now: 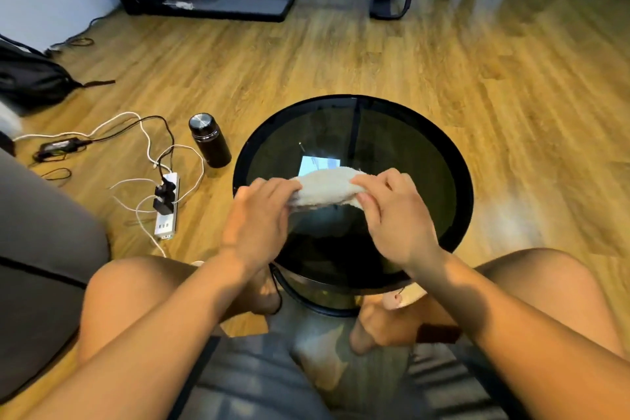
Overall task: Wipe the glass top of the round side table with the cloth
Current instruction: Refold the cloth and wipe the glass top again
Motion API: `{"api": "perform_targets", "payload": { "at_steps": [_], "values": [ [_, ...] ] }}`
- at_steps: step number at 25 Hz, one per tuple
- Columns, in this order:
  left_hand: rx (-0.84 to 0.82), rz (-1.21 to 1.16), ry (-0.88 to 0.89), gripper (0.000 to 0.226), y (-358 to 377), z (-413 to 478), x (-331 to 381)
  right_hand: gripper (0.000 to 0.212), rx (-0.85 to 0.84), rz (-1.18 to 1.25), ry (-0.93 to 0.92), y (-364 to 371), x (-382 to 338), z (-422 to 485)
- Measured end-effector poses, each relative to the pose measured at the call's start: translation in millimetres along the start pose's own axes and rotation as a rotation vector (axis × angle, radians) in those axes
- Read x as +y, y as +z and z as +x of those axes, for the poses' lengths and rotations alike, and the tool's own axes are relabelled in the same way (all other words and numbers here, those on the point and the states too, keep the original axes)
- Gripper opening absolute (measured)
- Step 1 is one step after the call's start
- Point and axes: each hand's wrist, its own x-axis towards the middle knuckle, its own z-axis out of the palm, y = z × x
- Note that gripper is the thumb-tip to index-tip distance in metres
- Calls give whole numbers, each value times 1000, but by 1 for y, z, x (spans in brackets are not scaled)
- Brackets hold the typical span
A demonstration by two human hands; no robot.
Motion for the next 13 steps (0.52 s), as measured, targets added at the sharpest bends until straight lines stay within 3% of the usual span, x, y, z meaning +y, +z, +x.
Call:
{"api": "perform_targets", "payload": {
  "at_steps": [2, 4, 8, 13],
  "values": [
    [-312, 157, 18, 38, 27, -17, 0, 26, -235, -77, -36, 25, 12, -27],
    [-463, 261, 98, 38, 39, -30, -15, 22, -285, -107, -97, 49, 23, -52],
    [-480, 333, 177, 31, 38, -6, -52, 26, -234, -86, -136, 75, 24, -15],
    [-351, 273, -56, 21, 57, 70, -103, 28, -233, -115, -88, 118, 30, 87]
  ]
}}
